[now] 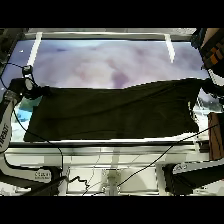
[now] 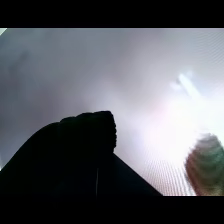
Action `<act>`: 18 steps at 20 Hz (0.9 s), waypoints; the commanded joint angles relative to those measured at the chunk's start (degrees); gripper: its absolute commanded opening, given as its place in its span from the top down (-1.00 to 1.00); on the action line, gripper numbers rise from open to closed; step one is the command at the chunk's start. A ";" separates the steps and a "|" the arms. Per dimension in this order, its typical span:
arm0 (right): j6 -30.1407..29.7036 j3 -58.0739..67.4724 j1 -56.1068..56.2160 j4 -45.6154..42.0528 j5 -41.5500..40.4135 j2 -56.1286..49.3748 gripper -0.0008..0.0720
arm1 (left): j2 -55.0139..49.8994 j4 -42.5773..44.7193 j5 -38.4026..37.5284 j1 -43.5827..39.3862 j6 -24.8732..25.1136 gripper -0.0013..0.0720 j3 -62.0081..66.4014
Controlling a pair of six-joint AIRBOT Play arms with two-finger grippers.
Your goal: Fold the clothes and pants, and hang the long-sleeved shirts on hangers.
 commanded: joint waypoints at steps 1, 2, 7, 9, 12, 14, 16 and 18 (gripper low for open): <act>0.04 0.02 0.07 0.09 0.11 0.02 0.90 | -3.06 -0.33 8.07 -0.22 -0.33 -0.94 0.00; 0.28 0.02 0.07 0.09 0.22 0.02 0.90 | -3.74 -0.85 9.99 -0.33 -0.31 -0.90 0.00; 1.16 0.02 0.07 0.09 0.17 0.00 0.90 | -5.73 -2.23 18.69 -2.49 -0.28 0.39 0.00; 1.16 0.02 0.07 0.09 0.17 0.00 0.91 | -5.81 -2.19 20.94 -2.97 -0.28 0.92 0.07; 1.16 0.04 0.07 0.28 -0.02 0.02 0.90 | -4.79 -1.53 21.00 -2.71 -0.28 0.93 2.43; 1.16 0.37 0.07 0.24 -0.87 0.02 0.90 | -2.73 2.58 21.70 -2.45 -0.28 0.93 4.87; 1.18 0.94 0.07 0.28 -1.99 0.02 0.90 | -0.44 5.75 25.53 -1.90 -0.28 0.93 6.82; 1.62 0.92 0.09 0.35 -3.26 0.00 0.90 | 0.79 5.70 32.04 -1.22 -0.35 0.93 7.82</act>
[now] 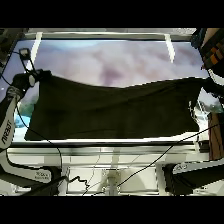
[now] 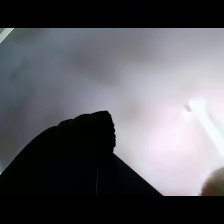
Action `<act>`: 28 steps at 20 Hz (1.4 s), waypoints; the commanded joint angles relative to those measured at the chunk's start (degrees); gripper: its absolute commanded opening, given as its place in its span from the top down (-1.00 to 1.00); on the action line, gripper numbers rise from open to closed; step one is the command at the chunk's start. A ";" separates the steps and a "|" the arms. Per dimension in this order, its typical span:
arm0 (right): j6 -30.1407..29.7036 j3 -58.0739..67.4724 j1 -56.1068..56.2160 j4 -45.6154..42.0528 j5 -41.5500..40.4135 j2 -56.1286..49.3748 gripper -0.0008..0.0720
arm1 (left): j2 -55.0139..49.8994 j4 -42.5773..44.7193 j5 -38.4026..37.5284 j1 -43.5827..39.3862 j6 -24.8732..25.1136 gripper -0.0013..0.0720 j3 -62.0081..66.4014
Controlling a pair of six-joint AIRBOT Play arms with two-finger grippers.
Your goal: Fold the clothes and pants, and hang the long-sleeved shirts on hangers.
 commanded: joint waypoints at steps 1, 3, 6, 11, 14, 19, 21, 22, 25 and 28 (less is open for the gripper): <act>0.39 0.28 0.17 0.11 -2.10 -0.02 0.91 | 1.97 2.51 10.19 0.94 -0.04 0.93 1.92; 1.55 0.28 1.05 0.11 -4.28 -0.02 0.91 | 1.38 2.03 11.80 0.94 -0.04 0.93 1.92; 1.97 0.28 4.09 0.04 -11.45 -0.07 0.90 | -0.24 1.05 13.70 1.36 -0.04 0.93 1.92; 1.88 0.28 9.90 0.02 -24.39 -1.79 0.90 | -6.08 -1.55 20.74 1.20 -0.04 0.93 1.92; 1.90 0.28 12.02 0.09 -31.23 -3.19 0.91 | -8.57 -1.99 31.52 0.81 -0.96 0.93 1.92; 1.88 0.31 13.35 0.07 -34.67 -4.24 0.89 | -11.41 -1.95 33.07 0.11 -6.45 0.90 1.92; 1.88 0.31 13.35 0.09 -35.43 -4.13 -0.42 | -11.45 -1.95 35.82 -0.24 -6.45 -0.08 1.92; 1.88 0.28 13.35 0.07 -35.71 -4.02 -0.98 | -11.43 -2.10 37.03 -0.48 -6.51 -0.94 1.92; 1.86 0.28 13.35 0.02 -34.56 -2.21 -0.94 | -10.38 -6.25 36.81 -0.66 -12.92 -0.96 1.92; 1.18 0.28 12.72 -1.25 -34.12 2.75 -0.91 | -6.62 -6.27 35.19 -1.03 -14.51 -0.96 1.92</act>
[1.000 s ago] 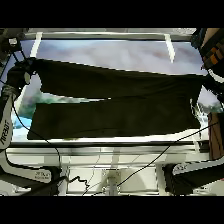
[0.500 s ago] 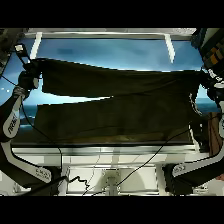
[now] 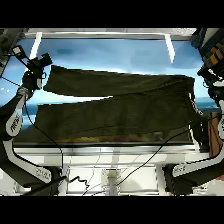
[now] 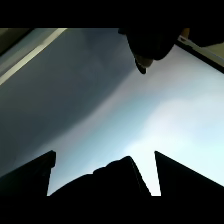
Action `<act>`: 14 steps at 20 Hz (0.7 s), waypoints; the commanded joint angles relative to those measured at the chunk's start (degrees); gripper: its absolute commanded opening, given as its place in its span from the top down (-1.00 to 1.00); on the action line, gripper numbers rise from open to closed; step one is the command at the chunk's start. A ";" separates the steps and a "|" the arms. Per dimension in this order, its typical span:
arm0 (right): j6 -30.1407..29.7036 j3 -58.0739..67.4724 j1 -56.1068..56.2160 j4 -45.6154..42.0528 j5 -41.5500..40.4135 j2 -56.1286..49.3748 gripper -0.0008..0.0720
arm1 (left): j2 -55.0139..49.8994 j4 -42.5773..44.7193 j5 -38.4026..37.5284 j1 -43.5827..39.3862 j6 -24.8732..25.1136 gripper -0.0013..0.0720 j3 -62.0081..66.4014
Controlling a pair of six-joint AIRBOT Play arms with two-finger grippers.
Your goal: Fold the clothes and pants, and hang the long-sleeved shirts on hangers.
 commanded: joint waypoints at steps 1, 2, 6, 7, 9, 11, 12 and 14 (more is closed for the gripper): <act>-0.61 0.02 -1.14 -1.70 1.38 5.49 -0.90 | 4.31 -1.05 -4.15 -0.33 -2.91 -0.96 0.02; -0.59 0.02 -2.27 -1.73 3.63 7.91 -0.90 | 6.84 -1.03 -10.25 -0.33 -2.91 -0.96 0.02; -0.57 0.02 -8.92 -10.62 23.12 17.73 0.68 | 17.75 -0.70 -45.40 1.88 -2.73 0.51 0.00; -0.33 0.02 -10.78 -13.62 28.22 19.78 0.89 | 19.98 -0.13 -51.60 2.89 -2.05 0.93 0.02; 0.46 0.02 -14.91 -17.57 38.64 23.28 0.91 | 24.50 0.02 -62.95 5.53 2.58 0.93 0.02; 6.88 0.02 -19.21 -21.07 49.05 25.51 0.91 | 28.98 0.00 -74.01 8.00 11.45 0.93 0.00; 11.10 0.00 -21.44 -23.50 55.30 25.94 0.91 | 30.75 -0.07 -77.48 9.09 17.03 0.93 -0.17; 15.41 -1.14 -25.38 -28.85 69.33 25.99 0.91 | 34.21 -5.14 -78.71 12.50 32.24 0.93 -2.93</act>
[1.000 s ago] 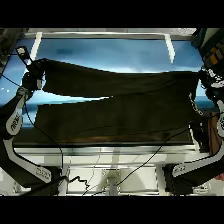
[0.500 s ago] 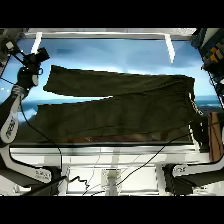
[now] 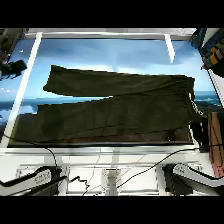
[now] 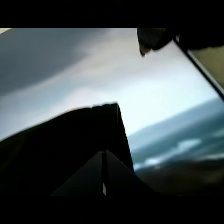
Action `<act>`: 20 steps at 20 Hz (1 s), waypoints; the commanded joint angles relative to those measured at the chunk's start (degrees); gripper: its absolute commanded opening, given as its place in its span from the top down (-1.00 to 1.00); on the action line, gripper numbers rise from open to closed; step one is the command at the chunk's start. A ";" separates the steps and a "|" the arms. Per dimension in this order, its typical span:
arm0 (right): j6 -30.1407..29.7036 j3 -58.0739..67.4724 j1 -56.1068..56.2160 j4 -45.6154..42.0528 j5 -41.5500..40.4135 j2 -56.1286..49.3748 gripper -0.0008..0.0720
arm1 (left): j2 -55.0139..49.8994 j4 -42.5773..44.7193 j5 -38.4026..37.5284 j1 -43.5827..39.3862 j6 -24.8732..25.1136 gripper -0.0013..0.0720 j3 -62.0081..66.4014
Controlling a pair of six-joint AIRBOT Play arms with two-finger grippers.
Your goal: Fold the clothes and pants, and hang the long-sleeved shirts on hangers.
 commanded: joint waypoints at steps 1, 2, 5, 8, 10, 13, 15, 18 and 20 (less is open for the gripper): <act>8.79 -2.78 -7.30 -9.40 27.34 1.95 0.91 | 6.51 -9.03 -11.58 6.36 23.43 0.93 -4.17; 10.84 -6.08 -8.96 -8.74 30.14 2.91 0.91 | 7.50 -14.56 -11.85 9.18 25.97 0.93 -6.75; 11.10 -18.60 -11.19 -9.29 30.53 8.72 0.91 | 10.97 -29.70 -9.97 18.03 31.56 0.93 -17.03; 11.08 -30.45 -11.50 -7.72 23.71 13.20 0.35 | 13.86 -31.95 -9.42 22.86 35.15 0.93 -23.56; 9.64 -34.84 -11.45 -4.28 20.41 13.31 -0.37 | 14.45 -31.93 -9.44 23.76 35.39 0.93 -25.00; 10.40 -38.49 -11.45 -1.75 14.67 13.29 -0.48 | 14.40 -31.95 -8.15 23.74 35.39 0.93 -25.00; 11.74 -39.95 -11.45 -1.86 10.80 12.63 -0.64 | 14.40 -31.93 -7.58 23.74 35.39 0.93 -25.00; 13.29 -40.63 -11.45 -1.84 5.29 10.29 -0.73 | 14.10 -31.93 -7.54 23.74 35.32 0.93 -25.03; 13.27 -40.70 -11.45 -1.75 1.84 7.98 -0.70 | 13.51 -31.93 -8.66 23.76 33.40 0.58 -25.03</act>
